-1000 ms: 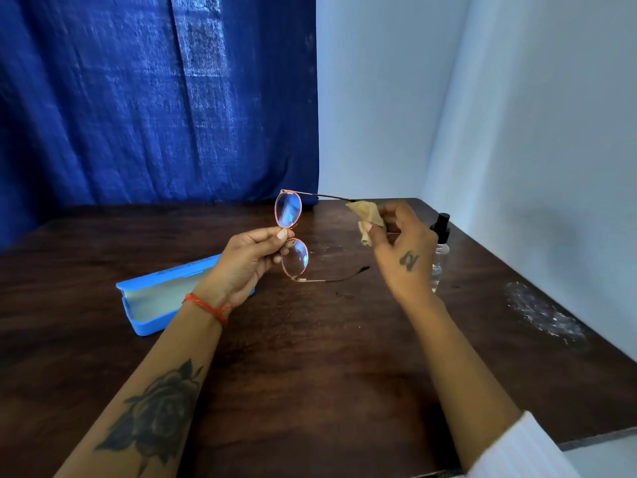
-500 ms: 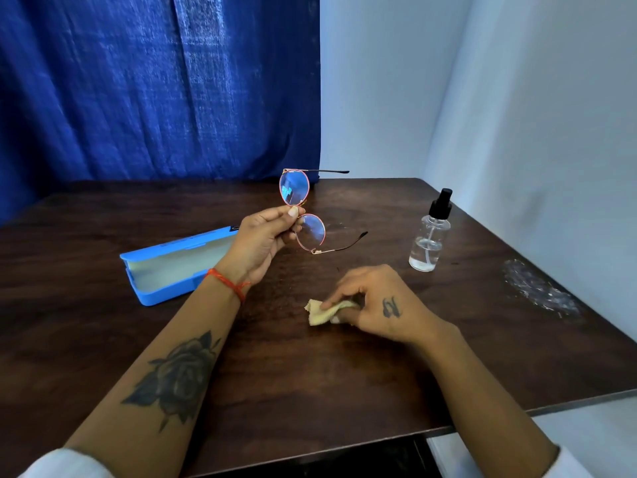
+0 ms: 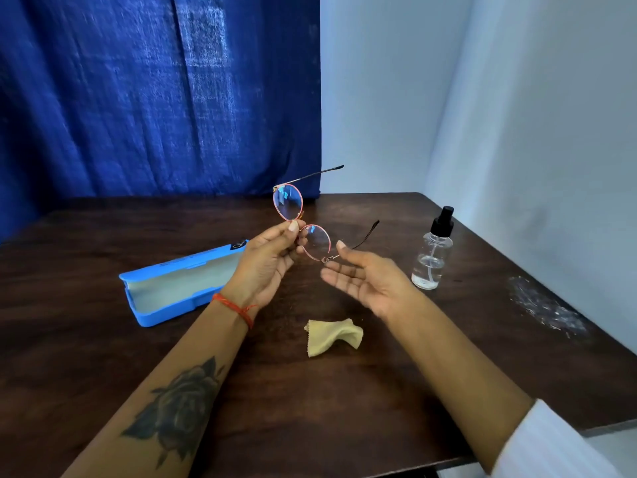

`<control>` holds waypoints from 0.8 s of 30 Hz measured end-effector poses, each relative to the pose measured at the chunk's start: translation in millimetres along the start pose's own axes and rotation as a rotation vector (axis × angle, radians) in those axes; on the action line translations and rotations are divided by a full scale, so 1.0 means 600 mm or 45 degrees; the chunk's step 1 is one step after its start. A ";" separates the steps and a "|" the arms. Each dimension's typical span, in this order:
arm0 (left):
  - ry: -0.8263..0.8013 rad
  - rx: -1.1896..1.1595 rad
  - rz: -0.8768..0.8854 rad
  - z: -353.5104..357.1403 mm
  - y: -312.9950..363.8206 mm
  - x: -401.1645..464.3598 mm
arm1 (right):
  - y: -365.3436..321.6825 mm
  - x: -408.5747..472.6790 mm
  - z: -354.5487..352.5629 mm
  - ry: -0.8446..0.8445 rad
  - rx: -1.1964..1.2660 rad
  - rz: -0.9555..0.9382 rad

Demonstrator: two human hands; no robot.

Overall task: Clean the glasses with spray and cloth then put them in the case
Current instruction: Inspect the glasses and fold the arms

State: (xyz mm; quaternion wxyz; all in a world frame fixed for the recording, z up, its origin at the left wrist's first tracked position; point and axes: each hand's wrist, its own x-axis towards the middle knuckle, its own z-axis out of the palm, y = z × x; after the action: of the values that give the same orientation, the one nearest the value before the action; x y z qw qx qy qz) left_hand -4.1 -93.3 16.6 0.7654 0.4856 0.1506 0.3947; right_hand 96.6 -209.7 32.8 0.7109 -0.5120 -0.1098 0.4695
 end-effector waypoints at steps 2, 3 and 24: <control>0.006 0.004 -0.008 -0.001 -0.005 0.001 | 0.011 0.010 0.004 -0.028 0.105 -0.033; 0.008 0.004 -0.012 -0.002 -0.008 0.001 | 0.013 0.013 0.004 -0.021 0.109 -0.062; 0.097 0.268 -0.065 -0.015 0.028 -0.002 | -0.013 0.026 -0.043 0.263 -0.582 -0.981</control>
State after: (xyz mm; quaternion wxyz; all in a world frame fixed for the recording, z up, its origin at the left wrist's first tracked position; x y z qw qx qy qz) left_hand -18.0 -84.9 26.7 0.7138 0.5438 0.2325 0.3752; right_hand 126.0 -213.9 22.3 0.7096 -0.6216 -0.3216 0.0813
